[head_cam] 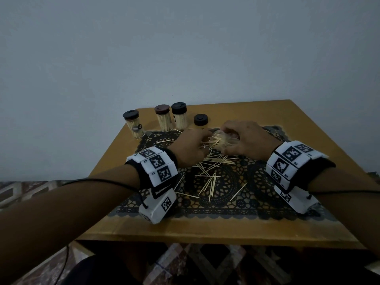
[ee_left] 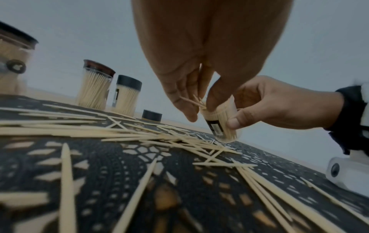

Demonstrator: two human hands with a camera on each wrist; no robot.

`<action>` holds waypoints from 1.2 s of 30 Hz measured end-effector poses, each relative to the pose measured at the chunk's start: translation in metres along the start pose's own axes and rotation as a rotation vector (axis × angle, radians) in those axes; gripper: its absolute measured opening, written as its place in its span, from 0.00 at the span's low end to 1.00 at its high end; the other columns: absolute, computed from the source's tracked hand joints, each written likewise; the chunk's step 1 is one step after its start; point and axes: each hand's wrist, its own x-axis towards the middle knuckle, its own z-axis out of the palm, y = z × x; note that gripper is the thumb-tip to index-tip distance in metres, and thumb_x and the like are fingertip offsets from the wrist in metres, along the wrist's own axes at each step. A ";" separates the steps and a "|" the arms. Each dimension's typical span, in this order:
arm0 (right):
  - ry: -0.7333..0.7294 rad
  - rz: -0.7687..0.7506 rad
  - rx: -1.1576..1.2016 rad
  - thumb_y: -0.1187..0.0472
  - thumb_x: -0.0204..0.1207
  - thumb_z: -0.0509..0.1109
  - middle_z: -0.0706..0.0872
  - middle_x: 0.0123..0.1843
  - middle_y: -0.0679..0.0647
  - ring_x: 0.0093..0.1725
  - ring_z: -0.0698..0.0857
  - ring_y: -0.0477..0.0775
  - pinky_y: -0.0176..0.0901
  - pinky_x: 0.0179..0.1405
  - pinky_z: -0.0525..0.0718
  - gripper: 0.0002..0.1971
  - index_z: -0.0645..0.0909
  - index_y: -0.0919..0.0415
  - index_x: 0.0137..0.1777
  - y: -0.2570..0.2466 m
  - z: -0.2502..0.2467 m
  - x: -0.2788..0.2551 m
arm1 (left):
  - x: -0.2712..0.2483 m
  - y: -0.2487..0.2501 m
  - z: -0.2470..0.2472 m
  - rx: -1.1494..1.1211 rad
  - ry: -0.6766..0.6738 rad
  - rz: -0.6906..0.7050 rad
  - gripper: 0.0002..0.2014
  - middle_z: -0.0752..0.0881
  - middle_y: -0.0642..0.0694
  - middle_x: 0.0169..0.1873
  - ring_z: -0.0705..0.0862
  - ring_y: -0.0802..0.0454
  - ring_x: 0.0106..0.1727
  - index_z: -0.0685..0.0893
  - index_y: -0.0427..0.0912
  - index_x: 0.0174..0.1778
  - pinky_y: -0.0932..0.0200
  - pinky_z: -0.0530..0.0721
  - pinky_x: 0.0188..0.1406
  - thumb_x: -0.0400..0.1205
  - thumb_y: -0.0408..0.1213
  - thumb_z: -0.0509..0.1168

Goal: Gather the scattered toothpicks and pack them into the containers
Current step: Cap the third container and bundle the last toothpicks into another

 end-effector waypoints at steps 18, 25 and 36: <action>-0.017 0.006 0.038 0.57 0.63 0.84 0.86 0.47 0.49 0.43 0.82 0.48 0.32 0.36 0.74 0.21 0.84 0.59 0.55 0.002 0.001 0.000 | 0.005 0.000 -0.011 -0.188 0.143 -0.170 0.11 0.88 0.45 0.47 0.85 0.53 0.47 0.87 0.39 0.53 0.65 0.81 0.43 0.77 0.25 0.67; -0.025 0.004 0.059 0.57 0.62 0.84 0.87 0.47 0.49 0.43 0.84 0.50 0.43 0.40 0.81 0.21 0.85 0.58 0.54 0.001 0.001 -0.001 | 0.006 0.000 -0.005 -0.252 0.058 -0.217 0.02 0.88 0.45 0.30 0.84 0.58 0.27 0.88 0.39 0.39 0.62 0.85 0.33 0.77 0.32 0.73; -0.016 0.000 0.048 0.56 0.62 0.85 0.87 0.48 0.50 0.44 0.84 0.50 0.41 0.40 0.80 0.22 0.85 0.58 0.56 0.002 0.002 0.001 | 0.001 0.003 -0.006 -0.377 -0.012 -0.344 0.11 0.88 0.39 0.40 0.89 0.42 0.38 0.78 0.36 0.53 0.48 0.89 0.39 0.77 0.29 0.70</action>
